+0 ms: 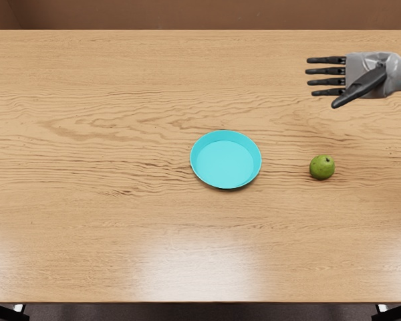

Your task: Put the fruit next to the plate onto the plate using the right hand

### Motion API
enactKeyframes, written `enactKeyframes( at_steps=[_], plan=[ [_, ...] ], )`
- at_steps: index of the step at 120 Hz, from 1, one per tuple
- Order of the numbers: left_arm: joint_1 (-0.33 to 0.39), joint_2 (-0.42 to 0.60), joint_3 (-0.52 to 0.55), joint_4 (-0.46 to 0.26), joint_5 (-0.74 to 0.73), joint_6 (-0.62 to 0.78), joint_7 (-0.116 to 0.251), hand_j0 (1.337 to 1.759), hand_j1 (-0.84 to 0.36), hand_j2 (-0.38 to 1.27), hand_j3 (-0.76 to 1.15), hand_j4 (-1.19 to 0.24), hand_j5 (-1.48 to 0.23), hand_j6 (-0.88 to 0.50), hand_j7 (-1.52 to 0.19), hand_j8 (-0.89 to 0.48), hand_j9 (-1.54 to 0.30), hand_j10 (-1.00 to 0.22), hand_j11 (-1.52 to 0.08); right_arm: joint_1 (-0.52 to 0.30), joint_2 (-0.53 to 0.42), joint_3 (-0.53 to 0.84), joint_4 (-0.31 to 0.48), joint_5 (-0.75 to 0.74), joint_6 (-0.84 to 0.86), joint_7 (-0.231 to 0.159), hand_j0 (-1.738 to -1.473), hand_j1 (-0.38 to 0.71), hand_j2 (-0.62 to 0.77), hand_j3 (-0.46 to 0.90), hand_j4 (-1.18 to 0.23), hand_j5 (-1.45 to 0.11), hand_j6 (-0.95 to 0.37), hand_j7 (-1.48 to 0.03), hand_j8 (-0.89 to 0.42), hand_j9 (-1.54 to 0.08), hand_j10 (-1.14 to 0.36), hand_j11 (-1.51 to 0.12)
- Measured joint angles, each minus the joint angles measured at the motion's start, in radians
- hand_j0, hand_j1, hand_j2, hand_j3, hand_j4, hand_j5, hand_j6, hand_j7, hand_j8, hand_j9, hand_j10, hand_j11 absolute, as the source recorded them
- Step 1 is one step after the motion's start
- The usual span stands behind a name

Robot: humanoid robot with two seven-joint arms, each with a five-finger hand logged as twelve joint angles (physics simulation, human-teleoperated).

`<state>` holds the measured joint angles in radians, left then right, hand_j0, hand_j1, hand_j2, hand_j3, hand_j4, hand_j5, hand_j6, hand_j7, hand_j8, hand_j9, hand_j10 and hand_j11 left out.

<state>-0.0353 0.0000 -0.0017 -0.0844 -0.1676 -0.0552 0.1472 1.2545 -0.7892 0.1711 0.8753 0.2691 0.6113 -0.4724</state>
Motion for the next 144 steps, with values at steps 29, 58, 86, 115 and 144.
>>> enactKeyframes(
  at_steps=[29,58,86,115,144],
  plan=[
    [0.000,0.000,0.000,0.000,0.000,0.000,0.000,1.658,0.32,0.00,0.00,-0.02,-0.03,-0.02,-0.03,-0.02,-0.03,-0.02,-0.03,0.008,-0.004,0.008,0.012,-0.026,0.000,0.000,-1.658,-0.35,0.00,0.00,0.00,0.00,0.00,0.00,0.00,0.00,0.00,0.00],
    [0.000,0.000,0.000,0.000,0.000,0.000,0.000,1.658,0.32,0.00,0.00,-0.02,-0.03,-0.02,-0.03,-0.02,-0.03,-0.02,-0.03,0.007,-0.021,0.111,0.023,-0.368,0.000,0.104,-1.658,-0.35,0.00,0.00,0.00,0.00,0.00,0.00,0.00,0.00,0.00,0.00],
    [0.000,0.000,0.000,0.000,0.000,0.000,0.000,1.658,0.32,0.00,0.00,-0.02,-0.03,-0.02,-0.03,-0.02,-0.03,-0.02,-0.03,-0.050,-0.064,0.233,0.222,-0.724,0.000,0.178,-1.658,-0.35,0.00,0.00,0.00,0.00,0.00,0.00,0.00,0.00,0.00,0.00],
    [0.000,0.000,0.000,0.000,0.000,0.000,0.000,1.658,0.32,0.00,0.00,-0.02,-0.03,-0.02,-0.03,-0.02,-0.03,-0.02,-0.03,-0.157,-0.112,0.265,0.409,-0.921,-0.015,0.272,-1.658,-0.35,0.00,0.00,0.00,0.00,0.00,0.00,0.00,0.00,0.00,0.00],
    [0.000,0.000,0.000,0.000,0.000,0.000,0.000,1.658,0.32,0.00,0.00,-0.02,-0.03,-0.02,-0.03,-0.02,-0.03,-0.02,-0.03,-0.271,-0.185,0.260,0.596,-0.980,-0.279,0.329,-1.658,-0.35,0.00,0.00,0.00,0.00,-0.01,0.00,0.00,0.00,0.00,0.00]
  ],
)
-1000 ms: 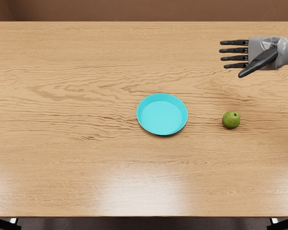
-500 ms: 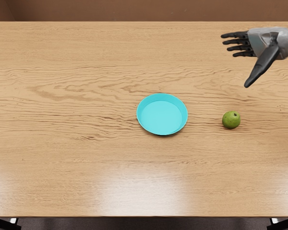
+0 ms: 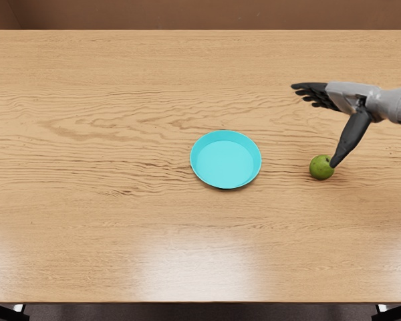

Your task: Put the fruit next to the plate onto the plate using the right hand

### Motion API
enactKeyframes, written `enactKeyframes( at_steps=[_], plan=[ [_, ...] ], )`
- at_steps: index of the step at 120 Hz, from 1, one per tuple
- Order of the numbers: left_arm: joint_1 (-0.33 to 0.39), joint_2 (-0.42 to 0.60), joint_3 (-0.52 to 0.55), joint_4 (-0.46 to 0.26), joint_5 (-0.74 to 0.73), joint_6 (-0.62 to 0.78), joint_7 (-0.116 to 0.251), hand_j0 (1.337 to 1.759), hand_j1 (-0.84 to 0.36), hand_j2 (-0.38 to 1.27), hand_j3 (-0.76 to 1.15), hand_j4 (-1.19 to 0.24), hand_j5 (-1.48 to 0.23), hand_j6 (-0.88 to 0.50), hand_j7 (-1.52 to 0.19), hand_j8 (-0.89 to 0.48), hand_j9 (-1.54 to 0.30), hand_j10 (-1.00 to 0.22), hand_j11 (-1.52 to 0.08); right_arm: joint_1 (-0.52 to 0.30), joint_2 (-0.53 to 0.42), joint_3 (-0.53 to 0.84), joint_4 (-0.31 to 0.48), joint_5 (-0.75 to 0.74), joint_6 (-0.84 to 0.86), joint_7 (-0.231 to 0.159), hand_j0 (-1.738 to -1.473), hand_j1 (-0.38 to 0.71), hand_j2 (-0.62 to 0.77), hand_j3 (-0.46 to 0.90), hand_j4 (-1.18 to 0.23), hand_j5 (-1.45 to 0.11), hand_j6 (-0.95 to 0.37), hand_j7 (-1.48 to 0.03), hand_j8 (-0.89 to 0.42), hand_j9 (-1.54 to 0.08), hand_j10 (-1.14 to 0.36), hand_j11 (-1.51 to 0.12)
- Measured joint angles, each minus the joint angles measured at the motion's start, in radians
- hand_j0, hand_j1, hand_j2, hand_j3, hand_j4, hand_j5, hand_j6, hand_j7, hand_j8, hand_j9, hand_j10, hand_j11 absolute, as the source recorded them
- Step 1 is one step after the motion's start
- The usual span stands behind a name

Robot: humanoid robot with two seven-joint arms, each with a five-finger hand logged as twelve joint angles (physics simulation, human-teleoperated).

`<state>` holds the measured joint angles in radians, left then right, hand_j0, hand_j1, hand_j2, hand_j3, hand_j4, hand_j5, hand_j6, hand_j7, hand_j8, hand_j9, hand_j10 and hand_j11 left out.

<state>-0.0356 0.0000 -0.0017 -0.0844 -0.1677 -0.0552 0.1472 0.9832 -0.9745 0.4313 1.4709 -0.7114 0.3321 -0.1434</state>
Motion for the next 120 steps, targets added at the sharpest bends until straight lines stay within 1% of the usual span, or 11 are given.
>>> enactKeyframes(
  at_steps=[10,21,49,66,78,93,120],
  plan=[
    [0.000,0.000,0.000,0.000,0.000,0.000,0.000,1.658,0.32,0.00,0.00,-0.02,-0.03,-0.02,-0.03,-0.02,-0.03,-0.02,-0.03,-0.038,-0.012,-0.002,0.037,-0.011,-0.084,0.014,-1.658,-0.35,0.00,0.00,0.00,0.00,-0.01,0.00,0.00,0.00,0.00,0.00],
    [0.000,0.000,0.000,0.000,0.000,0.000,0.000,1.658,0.32,0.00,0.00,-0.02,-0.03,-0.02,-0.03,-0.02,-0.03,-0.02,-0.03,-0.079,-0.018,-0.003,0.070,-0.028,-0.162,0.020,-1.658,-0.35,0.00,0.00,0.00,0.00,-0.01,0.00,-0.01,0.00,0.00,0.00],
    [0.000,0.000,0.000,0.000,0.000,0.000,0.000,1.658,0.32,0.00,0.00,-0.02,-0.03,-0.02,-0.03,-0.02,-0.03,-0.02,-0.03,-0.169,-0.022,-0.005,0.108,-0.089,-0.297,0.023,-1.658,-0.31,0.00,0.00,-0.04,-0.04,-0.04,-0.04,-0.04,-0.04,-0.03,-0.04],
    [0.000,0.000,0.000,0.000,0.000,0.000,0.000,1.658,0.32,0.00,0.00,-0.02,-0.03,-0.02,-0.03,-0.02,-0.03,-0.02,-0.03,-0.211,-0.021,-0.006,0.118,-0.129,-0.337,0.027,-1.658,-0.26,-0.01,0.00,-0.08,-0.10,-0.09,-0.10,-0.09,-0.10,-0.08,-0.10],
    [0.000,0.000,0.000,0.000,0.000,0.000,0.000,1.658,0.32,0.00,0.00,-0.02,-0.03,-0.02,-0.03,-0.02,-0.03,-0.02,-0.03,-0.240,-0.019,-0.006,0.121,-0.162,-0.365,0.040,-1.658,-0.21,-0.02,0.00,-0.13,-0.16,-0.13,-0.16,-0.13,-0.16,-0.13,-0.16],
    [0.000,0.000,0.000,0.000,0.000,0.000,0.000,1.658,0.32,0.00,0.00,-0.02,-0.03,-0.02,-0.03,-0.02,-0.03,-0.02,-0.03,-0.272,-0.017,-0.006,0.123,-0.192,-0.398,0.068,-1.658,-0.15,-0.03,0.00,-0.17,-0.22,-0.18,-0.22,-0.18,-0.22,-0.17,-0.22],
    [0.000,0.000,0.000,0.000,0.000,0.000,0.000,1.658,0.32,0.00,0.00,-0.02,-0.03,-0.02,-0.03,-0.02,-0.03,-0.02,-0.03,-0.309,-0.013,-0.007,0.124,-0.228,-0.436,0.089,-1.658,-0.05,-0.04,0.00,-0.26,-0.33,-0.26,-0.33,-0.26,-0.33,-0.26,-0.33]
  ],
)
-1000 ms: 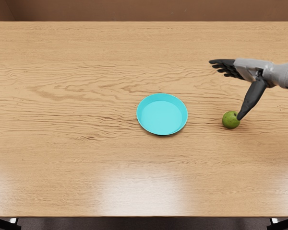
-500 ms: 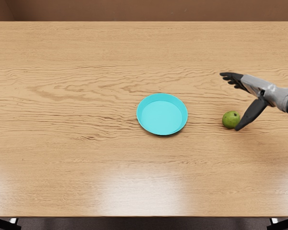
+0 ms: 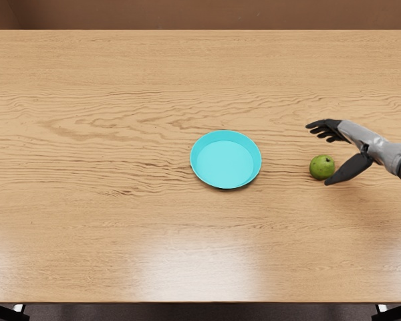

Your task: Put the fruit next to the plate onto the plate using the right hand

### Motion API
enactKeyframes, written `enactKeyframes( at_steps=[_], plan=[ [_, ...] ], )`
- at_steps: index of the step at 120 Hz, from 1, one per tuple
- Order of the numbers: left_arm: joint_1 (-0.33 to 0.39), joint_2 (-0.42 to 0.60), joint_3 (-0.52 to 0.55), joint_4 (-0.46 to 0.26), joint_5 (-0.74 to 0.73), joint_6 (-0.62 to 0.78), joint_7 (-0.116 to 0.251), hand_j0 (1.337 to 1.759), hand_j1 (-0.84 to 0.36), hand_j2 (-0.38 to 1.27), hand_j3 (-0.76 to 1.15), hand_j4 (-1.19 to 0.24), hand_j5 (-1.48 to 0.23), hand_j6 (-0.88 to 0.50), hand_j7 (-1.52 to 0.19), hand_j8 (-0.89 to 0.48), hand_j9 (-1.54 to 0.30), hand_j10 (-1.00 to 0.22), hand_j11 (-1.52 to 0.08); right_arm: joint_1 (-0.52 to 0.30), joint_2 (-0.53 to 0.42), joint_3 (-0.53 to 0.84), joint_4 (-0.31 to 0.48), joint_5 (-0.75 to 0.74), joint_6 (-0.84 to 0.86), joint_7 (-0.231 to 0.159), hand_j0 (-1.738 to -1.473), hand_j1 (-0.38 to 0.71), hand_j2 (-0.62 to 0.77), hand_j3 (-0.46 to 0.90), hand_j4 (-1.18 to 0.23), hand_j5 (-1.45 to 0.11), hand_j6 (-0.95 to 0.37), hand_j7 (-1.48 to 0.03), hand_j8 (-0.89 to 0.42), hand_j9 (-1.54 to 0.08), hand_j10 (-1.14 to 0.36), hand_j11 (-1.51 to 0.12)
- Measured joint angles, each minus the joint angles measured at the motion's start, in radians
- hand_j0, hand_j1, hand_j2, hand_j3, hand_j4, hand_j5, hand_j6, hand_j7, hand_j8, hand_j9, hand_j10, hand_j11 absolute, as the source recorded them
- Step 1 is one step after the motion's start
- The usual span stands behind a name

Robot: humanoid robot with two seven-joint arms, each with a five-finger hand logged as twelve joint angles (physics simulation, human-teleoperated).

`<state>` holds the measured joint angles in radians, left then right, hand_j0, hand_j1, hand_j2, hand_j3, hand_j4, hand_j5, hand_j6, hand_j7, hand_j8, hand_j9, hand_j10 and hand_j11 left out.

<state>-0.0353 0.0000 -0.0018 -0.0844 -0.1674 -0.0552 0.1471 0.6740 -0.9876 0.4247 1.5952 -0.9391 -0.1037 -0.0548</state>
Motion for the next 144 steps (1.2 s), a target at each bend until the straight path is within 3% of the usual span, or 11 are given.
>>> enactKeyframes(
  at_steps=[46,144],
  plan=[
    [0.000,0.000,0.000,0.000,0.000,0.000,0.000,1.658,0.32,0.00,0.00,-0.02,-0.03,-0.02,-0.03,-0.02,-0.03,-0.02,-0.03,-0.033,0.042,-0.015,-0.011,-0.036,-0.059,0.016,-1.658,0.04,-0.06,0.00,-0.34,-0.43,-0.34,-0.43,-0.34,-0.43,-0.34,-0.43],
    [0.000,0.000,0.000,0.000,0.000,0.000,0.000,1.658,0.32,0.00,0.00,-0.02,-0.03,-0.02,-0.03,-0.02,-0.03,-0.02,-0.03,-0.047,0.096,-0.021,-0.080,-0.048,-0.066,0.018,-1.658,0.05,-0.05,0.00,-0.38,-0.42,-0.36,-0.45,-0.39,-0.42,-0.44,-0.45]
  ],
)
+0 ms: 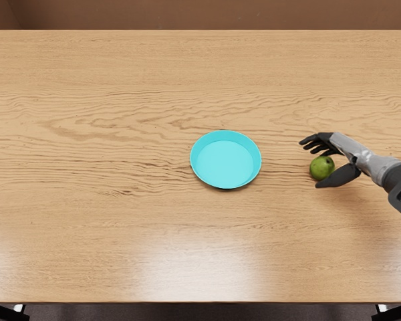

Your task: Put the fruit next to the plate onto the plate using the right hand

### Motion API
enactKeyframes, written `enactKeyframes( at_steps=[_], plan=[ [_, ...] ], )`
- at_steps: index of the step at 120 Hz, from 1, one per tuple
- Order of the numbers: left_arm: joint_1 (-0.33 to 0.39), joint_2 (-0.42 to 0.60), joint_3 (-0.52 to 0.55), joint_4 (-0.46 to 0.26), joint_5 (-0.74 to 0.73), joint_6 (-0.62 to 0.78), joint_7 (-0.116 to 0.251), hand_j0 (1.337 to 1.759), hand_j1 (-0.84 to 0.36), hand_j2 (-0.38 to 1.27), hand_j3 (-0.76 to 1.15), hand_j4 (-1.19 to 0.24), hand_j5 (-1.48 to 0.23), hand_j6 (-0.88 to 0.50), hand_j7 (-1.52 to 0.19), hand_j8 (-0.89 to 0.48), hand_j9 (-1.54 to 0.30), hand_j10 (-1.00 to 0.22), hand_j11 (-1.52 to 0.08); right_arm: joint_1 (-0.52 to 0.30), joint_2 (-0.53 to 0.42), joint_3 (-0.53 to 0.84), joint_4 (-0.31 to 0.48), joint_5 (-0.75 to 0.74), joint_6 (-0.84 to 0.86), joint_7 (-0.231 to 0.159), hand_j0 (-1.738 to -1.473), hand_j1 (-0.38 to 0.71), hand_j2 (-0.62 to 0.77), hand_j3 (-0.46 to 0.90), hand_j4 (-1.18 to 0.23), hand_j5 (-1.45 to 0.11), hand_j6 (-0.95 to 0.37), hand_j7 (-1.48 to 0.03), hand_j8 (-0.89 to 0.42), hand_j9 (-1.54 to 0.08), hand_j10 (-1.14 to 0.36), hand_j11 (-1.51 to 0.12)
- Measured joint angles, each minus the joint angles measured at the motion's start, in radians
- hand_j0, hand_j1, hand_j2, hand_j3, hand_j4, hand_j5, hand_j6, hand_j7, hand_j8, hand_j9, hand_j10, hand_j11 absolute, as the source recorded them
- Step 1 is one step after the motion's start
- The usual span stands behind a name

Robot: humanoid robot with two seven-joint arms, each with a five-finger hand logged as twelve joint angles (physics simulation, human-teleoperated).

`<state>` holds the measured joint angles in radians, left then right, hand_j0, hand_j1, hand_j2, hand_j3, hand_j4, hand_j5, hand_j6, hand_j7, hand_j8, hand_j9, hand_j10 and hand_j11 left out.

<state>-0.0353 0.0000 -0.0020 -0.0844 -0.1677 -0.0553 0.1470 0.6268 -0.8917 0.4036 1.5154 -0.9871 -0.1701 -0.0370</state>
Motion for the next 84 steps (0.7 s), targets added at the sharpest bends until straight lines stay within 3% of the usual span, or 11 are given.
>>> enactKeyframes(
  at_steps=[44,84],
  plan=[
    [-0.001,0.000,0.000,0.000,0.000,0.000,0.000,1.658,0.32,0.00,0.00,-0.02,-0.03,-0.02,-0.03,-0.02,-0.03,-0.02,-0.03,-0.002,-0.008,-0.001,-0.013,0.007,0.001,0.007,-1.658,0.05,-0.06,0.00,-0.35,-0.44,-0.35,-0.44,-0.35,-0.44,-0.37,-0.44],
    [0.000,0.000,0.000,0.000,0.000,0.000,0.000,1.658,0.32,0.00,0.00,-0.02,-0.03,-0.02,-0.03,-0.02,-0.03,-0.02,-0.03,-0.006,-0.010,-0.002,-0.024,0.010,0.003,0.007,-1.658,-0.01,-0.05,0.00,-0.29,-0.37,-0.29,-0.37,-0.29,-0.37,-0.29,-0.37]
  ],
)
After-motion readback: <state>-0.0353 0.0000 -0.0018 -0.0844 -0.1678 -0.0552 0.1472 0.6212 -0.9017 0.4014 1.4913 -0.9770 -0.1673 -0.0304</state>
